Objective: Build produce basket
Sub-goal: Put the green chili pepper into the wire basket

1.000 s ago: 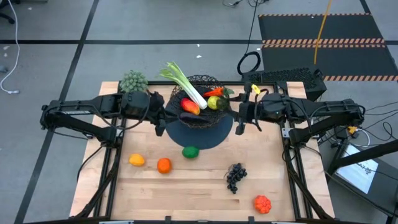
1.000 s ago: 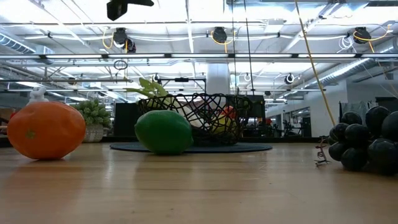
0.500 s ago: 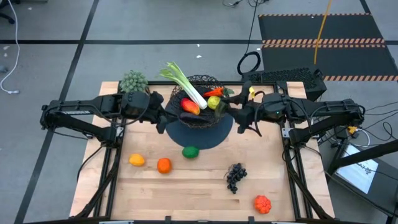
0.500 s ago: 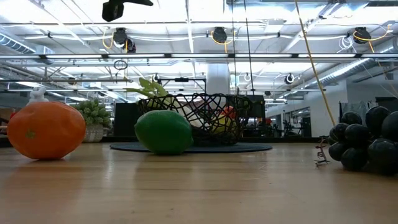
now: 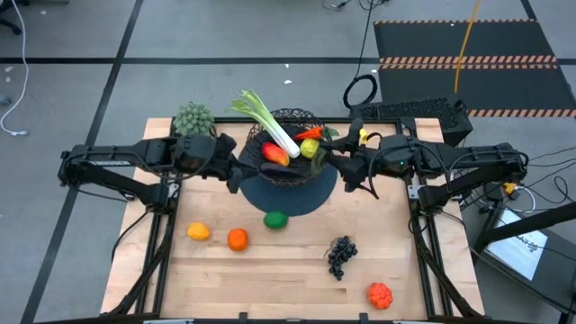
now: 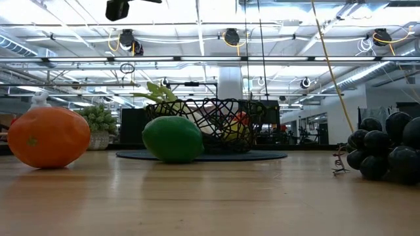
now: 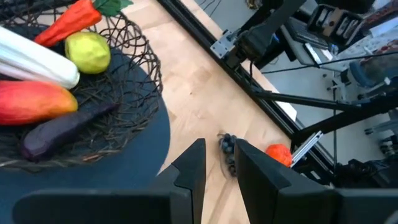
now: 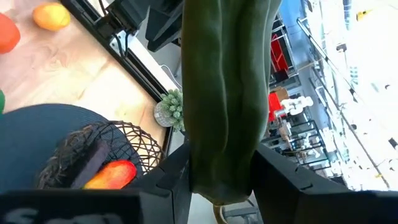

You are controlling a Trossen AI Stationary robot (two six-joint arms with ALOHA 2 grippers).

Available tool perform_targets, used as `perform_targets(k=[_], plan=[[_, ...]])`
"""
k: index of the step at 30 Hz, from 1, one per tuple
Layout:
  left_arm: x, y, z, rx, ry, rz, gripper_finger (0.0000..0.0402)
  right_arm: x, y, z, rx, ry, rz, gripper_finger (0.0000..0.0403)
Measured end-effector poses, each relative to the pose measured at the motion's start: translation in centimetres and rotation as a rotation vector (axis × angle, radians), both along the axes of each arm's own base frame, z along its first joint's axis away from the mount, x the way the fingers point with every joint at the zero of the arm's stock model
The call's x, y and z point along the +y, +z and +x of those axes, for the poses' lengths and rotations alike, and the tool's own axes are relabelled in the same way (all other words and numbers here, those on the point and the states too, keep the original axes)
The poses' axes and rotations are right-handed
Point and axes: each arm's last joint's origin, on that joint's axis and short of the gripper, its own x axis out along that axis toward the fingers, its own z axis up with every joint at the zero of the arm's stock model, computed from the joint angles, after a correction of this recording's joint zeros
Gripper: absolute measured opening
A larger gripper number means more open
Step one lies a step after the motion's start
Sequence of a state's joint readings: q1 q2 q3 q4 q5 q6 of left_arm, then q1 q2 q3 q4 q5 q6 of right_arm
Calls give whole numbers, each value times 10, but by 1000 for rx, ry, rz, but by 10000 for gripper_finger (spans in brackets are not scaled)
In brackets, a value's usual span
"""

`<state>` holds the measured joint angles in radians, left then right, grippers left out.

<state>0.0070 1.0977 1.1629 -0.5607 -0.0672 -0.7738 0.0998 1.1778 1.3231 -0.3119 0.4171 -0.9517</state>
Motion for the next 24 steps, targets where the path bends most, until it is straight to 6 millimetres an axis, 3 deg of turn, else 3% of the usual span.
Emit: perform_targets(k=[7, 24], plan=[[-2, 4, 2, -43, 34, 56, 86, 0, 0, 0, -44, -34, 143, 132], [1, 4, 2, -35, 29, 88, 86, 0, -1, 0, -230, -170, 696, 132]])
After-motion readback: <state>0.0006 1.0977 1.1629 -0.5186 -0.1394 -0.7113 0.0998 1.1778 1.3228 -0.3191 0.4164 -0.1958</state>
